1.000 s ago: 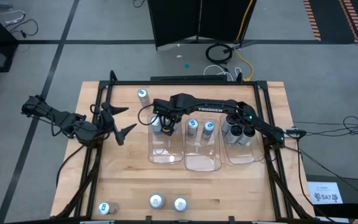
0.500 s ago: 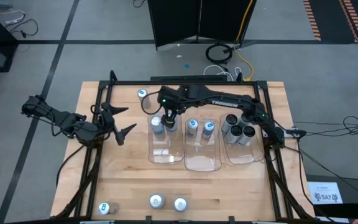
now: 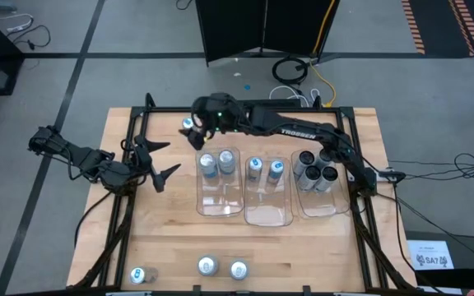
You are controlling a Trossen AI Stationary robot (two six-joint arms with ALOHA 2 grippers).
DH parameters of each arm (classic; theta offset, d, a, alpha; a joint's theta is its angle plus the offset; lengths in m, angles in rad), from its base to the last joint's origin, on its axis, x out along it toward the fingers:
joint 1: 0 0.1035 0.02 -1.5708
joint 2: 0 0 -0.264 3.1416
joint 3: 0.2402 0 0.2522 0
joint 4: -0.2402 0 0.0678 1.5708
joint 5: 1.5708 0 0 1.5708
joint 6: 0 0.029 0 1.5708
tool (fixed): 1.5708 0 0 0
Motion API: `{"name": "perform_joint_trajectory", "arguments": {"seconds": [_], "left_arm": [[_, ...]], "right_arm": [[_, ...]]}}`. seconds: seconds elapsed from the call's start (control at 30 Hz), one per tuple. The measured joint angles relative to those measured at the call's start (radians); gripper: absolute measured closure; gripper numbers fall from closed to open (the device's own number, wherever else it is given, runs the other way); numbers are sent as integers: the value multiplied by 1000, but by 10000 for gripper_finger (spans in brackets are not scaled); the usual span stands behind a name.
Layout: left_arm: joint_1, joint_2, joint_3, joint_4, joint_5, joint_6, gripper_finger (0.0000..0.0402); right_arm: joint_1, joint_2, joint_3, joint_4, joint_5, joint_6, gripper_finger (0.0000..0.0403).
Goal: Sort soda cans
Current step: Put the top blue soda can into the middle transparent bin
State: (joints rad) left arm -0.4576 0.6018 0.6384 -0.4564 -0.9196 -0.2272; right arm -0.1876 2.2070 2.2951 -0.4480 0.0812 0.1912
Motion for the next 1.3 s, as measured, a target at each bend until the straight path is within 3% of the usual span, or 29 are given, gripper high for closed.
{"name": "perform_joint_trajectory", "arguments": {"seconds": [0.13, 0.33, 0.6, 0.9, 1.13, 1.3], "left_arm": [[0, 0, 0, -1, 0, -1, 13], [0, 0, 0, -2, -16, -3, 13], [1, 0, 0, -13, -132, -86, 13], [63, 0, -3, -76, -126, -263, 13], [212, 0, -3, -76, 57, -289, 13], [377, 7, -4, 24, 187, -167, 13]], "right_arm": [[-22, 2, 0, 55, 0, -54, 12], [-70, 2, 0, 63, -16, 22, 12], [-100, 26, 0, -56, -33, 6, 12], [-100, 26, 0, -311, -31, 20, 12], [-92, -11, 0, -593, -35, 35, 12], [-59, -34, 0, -671, -30, 32, 12]]}}
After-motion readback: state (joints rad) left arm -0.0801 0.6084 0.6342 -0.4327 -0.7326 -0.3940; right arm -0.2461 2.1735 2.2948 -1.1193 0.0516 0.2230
